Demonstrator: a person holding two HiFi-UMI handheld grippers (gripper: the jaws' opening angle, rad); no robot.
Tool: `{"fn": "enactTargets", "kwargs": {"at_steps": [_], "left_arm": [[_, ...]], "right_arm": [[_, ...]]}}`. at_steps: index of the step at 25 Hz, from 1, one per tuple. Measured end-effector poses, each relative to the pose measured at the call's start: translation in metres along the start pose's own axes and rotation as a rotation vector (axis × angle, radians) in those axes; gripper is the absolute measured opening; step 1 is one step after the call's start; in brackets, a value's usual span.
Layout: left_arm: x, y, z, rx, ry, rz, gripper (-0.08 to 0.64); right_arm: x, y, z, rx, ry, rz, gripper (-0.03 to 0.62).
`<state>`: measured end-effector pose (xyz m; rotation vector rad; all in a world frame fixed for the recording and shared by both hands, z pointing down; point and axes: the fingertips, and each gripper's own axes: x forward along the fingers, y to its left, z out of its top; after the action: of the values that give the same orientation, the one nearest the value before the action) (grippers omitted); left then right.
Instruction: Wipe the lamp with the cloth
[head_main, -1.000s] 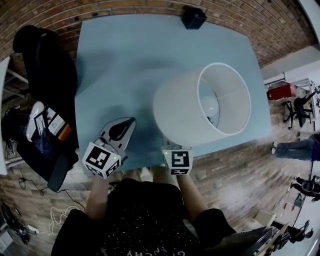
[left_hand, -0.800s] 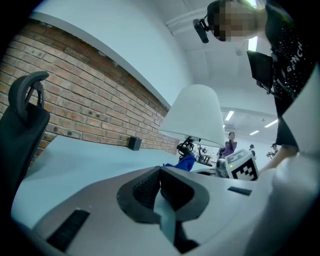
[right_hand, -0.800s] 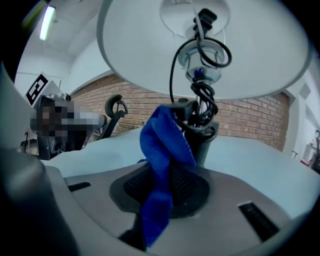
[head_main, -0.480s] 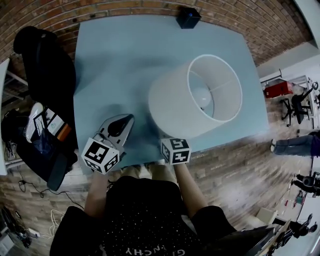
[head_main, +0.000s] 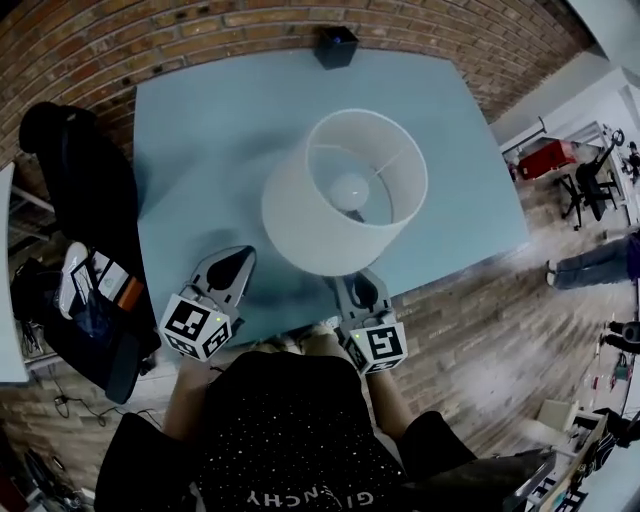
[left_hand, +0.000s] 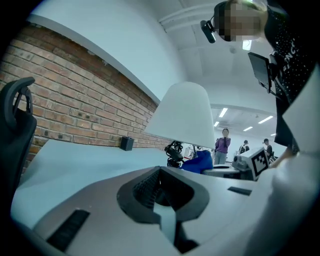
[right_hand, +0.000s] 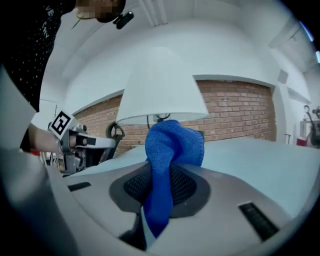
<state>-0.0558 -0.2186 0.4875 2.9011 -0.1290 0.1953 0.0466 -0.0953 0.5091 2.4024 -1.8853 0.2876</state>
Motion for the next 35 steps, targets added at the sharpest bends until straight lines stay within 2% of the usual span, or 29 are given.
{"fn": "enactTargets", "kwargs": {"at_steps": [3,8,14,18,25,28,32,33,35], "left_arm": [[0.005,-0.001,0.001,0.023,0.03,0.0,0.011],[0.011,-0.005,0.013,0.058,0.038,-0.015,0.011],[0.01,-0.008,0.014,0.106,0.056,-0.029,0.011],[0.009,-0.008,0.007,0.093,0.066,-0.03,0.011],[0.02,-0.016,0.0,0.075,0.063,-0.026,0.011],[0.027,-0.018,-0.002,0.056,0.057,0.03,0.011],[0.031,-0.005,-0.004,0.027,0.061,0.183,0.011],[0.031,0.0,-0.004,0.008,0.052,0.226,0.011],[0.031,0.005,-0.001,-0.03,0.019,0.294,0.011]], "right_arm": [[0.003,-0.022,0.006,0.037,-0.046,-0.004,0.074],[0.038,-0.024,0.006,-0.012,-0.045,0.035,0.074],[0.059,-0.034,-0.023,-0.025,0.071,0.067,0.074],[0.063,-0.04,-0.038,-0.018,0.159,0.102,0.074],[0.063,-0.045,-0.047,0.061,0.268,0.189,0.074],[0.052,-0.056,-0.051,0.172,0.257,0.229,0.074],[0.032,-0.102,-0.043,0.505,0.161,0.233,0.074],[0.027,-0.112,-0.038,0.565,0.131,0.251,0.074],[0.021,-0.13,-0.025,0.627,0.086,0.306,0.074]]}}
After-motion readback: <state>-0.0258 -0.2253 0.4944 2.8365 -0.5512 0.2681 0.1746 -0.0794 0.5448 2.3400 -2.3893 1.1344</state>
